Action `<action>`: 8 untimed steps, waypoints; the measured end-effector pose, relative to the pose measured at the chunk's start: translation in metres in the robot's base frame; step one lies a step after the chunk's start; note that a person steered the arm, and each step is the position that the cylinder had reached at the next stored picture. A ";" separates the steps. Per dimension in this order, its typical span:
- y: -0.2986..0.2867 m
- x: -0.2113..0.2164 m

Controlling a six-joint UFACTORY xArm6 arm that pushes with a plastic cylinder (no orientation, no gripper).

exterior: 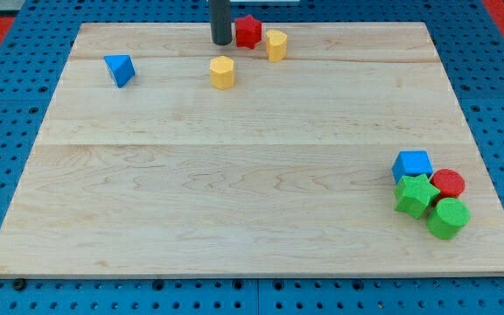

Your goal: Push the yellow heart and red star to the center top of the board

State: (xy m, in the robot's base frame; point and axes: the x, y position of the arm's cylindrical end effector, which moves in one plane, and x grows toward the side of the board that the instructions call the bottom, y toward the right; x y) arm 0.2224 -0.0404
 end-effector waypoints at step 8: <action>0.062 -0.008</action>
